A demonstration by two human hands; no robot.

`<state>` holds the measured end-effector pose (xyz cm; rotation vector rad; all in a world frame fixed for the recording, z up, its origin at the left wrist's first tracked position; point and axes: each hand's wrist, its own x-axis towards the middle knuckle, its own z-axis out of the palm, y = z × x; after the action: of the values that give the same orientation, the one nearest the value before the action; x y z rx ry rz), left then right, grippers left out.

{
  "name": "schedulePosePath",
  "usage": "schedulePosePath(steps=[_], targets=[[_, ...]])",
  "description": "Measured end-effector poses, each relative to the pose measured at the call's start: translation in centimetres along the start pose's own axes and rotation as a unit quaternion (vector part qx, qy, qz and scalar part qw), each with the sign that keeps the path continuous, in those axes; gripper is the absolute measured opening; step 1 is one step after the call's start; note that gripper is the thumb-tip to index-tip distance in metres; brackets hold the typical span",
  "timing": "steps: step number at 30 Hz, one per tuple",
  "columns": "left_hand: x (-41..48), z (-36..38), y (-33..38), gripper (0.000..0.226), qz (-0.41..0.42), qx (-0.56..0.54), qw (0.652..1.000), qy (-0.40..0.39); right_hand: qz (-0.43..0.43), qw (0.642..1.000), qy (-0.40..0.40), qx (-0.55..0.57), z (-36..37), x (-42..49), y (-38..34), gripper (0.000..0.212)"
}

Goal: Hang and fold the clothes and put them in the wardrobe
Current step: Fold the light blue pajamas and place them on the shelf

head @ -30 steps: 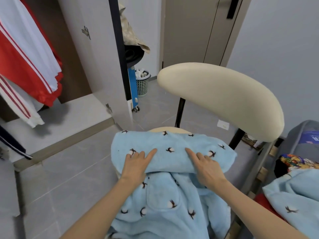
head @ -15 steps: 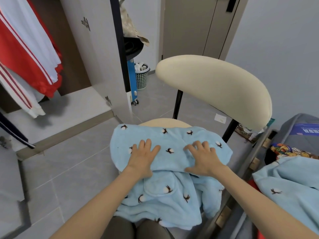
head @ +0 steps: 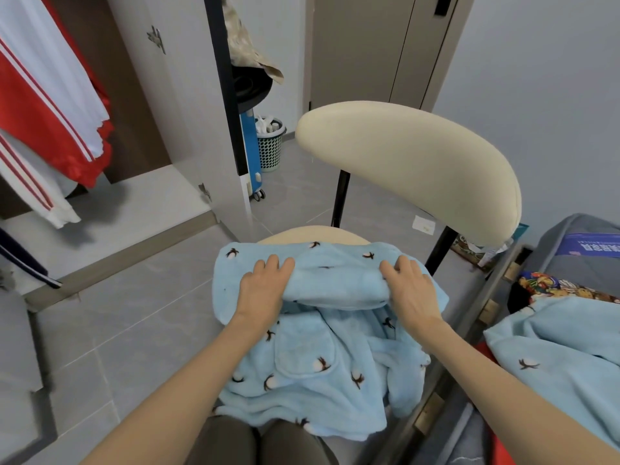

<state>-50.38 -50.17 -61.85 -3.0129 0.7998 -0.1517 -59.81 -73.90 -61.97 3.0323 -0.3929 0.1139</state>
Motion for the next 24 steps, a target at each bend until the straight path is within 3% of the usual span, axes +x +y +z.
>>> schedulePosePath(steps=[7, 10, 14, 16, 18, 20, 22, 24], targets=[[-4.9, -0.7, 1.0, 0.049, 0.043, -0.036, 0.991, 0.124, 0.035, 0.995, 0.062, 0.065, -0.3, -4.1, 0.0, 0.030], [-6.8, 0.0, 1.2, 0.051, 0.065, -0.046, 0.990, 0.118, 0.029, 0.995, 0.065, 0.062, 0.8, -6.6, -0.1, 0.028], [-8.5, 2.1, 1.2, 0.052, 0.109, -0.040, 0.992, -0.058, 0.006, 0.994, -0.109, 0.018, 2.5, -9.2, -0.1, 0.044], [-8.4, 2.2, 1.0, 0.059, 0.100, -0.056, 0.970, -0.215, -0.014, 0.975, -0.217, 0.045, 2.1, -9.2, -0.1, 0.053], [-7.5, 1.3, 1.1, 0.066, 0.070, -0.125, 0.949, -0.280, 0.000, 0.940, -0.320, 0.115, 0.9, -8.3, 0.3, 0.070], [-6.7, 0.3, 1.7, 0.050, 0.044, -0.212, 0.951, -0.222, 0.039, 0.939, -0.293, 0.177, -0.6, -7.1, 0.2, 0.062], [-5.8, 0.1, 2.8, 0.029, 0.022, -0.240, 0.968, -0.073, 0.061, 0.966, -0.138, 0.211, -1.3, -6.0, -0.7, 0.043], [-4.8, 0.4, 4.1, 0.028, -0.002, -0.223, 0.975, 0.020, 0.044, 0.976, -0.058, 0.208, -1.2, -5.0, -2.4, 0.044]])
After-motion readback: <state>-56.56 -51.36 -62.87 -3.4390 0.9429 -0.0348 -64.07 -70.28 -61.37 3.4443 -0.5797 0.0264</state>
